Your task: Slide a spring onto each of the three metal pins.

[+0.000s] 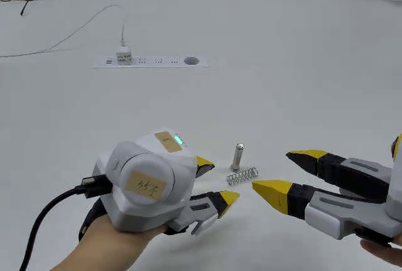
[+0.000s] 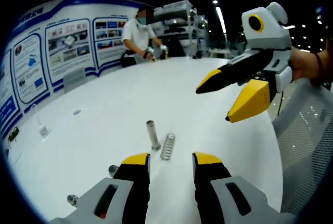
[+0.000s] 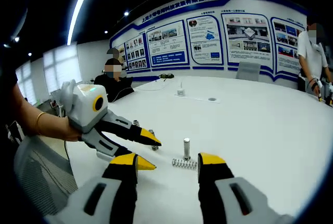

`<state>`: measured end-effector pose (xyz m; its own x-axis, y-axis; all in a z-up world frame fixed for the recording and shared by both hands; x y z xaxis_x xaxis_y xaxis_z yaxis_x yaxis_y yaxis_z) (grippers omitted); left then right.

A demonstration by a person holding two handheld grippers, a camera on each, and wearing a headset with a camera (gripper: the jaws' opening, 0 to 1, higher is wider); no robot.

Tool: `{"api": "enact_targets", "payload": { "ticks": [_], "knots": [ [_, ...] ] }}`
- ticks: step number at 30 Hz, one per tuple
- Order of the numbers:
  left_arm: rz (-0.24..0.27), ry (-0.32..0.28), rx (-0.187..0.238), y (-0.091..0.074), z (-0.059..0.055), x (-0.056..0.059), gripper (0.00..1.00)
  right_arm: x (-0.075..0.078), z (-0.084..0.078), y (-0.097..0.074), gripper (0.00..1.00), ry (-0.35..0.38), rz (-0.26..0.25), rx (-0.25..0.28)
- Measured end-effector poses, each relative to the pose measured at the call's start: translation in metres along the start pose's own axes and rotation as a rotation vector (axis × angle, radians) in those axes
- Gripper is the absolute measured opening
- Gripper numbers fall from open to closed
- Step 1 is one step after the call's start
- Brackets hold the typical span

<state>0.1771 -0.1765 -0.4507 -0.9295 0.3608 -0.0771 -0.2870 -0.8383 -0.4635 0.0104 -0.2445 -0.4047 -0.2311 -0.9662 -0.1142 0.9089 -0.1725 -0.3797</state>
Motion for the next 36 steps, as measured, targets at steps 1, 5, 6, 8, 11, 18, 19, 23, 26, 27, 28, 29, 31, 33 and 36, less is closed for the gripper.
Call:
{"api": "enact_targets", "payload": {
  "ticks": [1,5,6,8,11,18,19,23,26,27,28,29,31,33,36],
  "knots": [
    [0.000,-0.002,-0.003,0.003,0.000,-0.001,0.33,0.001,-0.001,-0.001,0.48,-0.006,-0.002,-0.004],
    [0.001,-0.015,-0.011,0.013,0.000,-0.002,0.30,0.000,-0.002,-0.003,0.50,-0.014,0.011,-0.013],
    [0.002,-0.018,-0.014,0.014,0.000,-0.003,0.30,-0.001,-0.001,-0.004,0.50,-0.025,0.012,-0.015],
    [-0.001,-0.025,-0.019,0.018,-0.001,-0.003,0.29,-0.002,-0.001,-0.005,0.51,-0.036,0.019,-0.021],
    [0.000,-0.036,-0.028,0.024,-0.002,-0.004,0.28,-0.002,-0.003,-0.006,0.54,-0.030,0.032,-0.029],
    [-0.009,-0.062,-0.041,0.036,-0.003,-0.003,0.23,0.002,-0.009,-0.009,0.57,-0.033,0.019,-0.053],
    [-0.009,-0.056,-0.043,0.037,-0.003,-0.003,0.23,0.002,-0.010,-0.009,0.57,-0.030,0.018,-0.050],
    [-0.004,-0.027,-0.068,0.042,-0.004,-0.004,0.19,0.003,-0.015,-0.011,0.57,-0.004,0.014,-0.045],
    [-0.008,-0.036,-0.071,0.044,-0.005,-0.004,0.17,0.005,-0.017,-0.012,0.57,0.005,0.008,-0.048],
    [-0.006,-0.032,-0.075,0.045,-0.005,-0.004,0.16,0.005,-0.018,-0.012,0.57,0.008,0.007,-0.047],
    [-0.002,-0.011,-0.087,0.046,-0.004,-0.004,0.16,0.006,-0.018,-0.012,0.57,0.012,0.005,-0.044],
    [0.002,0.011,-0.095,0.046,-0.004,-0.004,0.16,0.008,-0.018,-0.012,0.57,0.017,0.003,-0.042],
    [0.004,0.032,-0.101,0.047,-0.004,-0.004,0.16,0.010,-0.019,-0.011,0.57,0.032,-0.005,-0.044],
    [-0.003,0.024,-0.099,0.048,-0.003,-0.004,0.15,0.011,-0.018,-0.011,0.57,0.028,-0.009,-0.039],
    [0.000,0.029,-0.110,0.050,-0.004,-0.005,0.15,0.011,-0.018,-0.011,0.57,0.042,-0.007,-0.037]
  ]
}}
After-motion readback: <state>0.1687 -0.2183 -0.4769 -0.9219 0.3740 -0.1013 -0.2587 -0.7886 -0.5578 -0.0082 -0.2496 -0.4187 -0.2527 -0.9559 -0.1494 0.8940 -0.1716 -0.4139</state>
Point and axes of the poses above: the centre of the closed fingertips' face, and the gripper's own axes: y roughly forward along the fingers, x roughly to its right, z roughly out of its top, the point moved 10 cm from there along -y, roughly backward along the fingers, and after that the axes turned 1 degree about y, right-handed, at the moved point
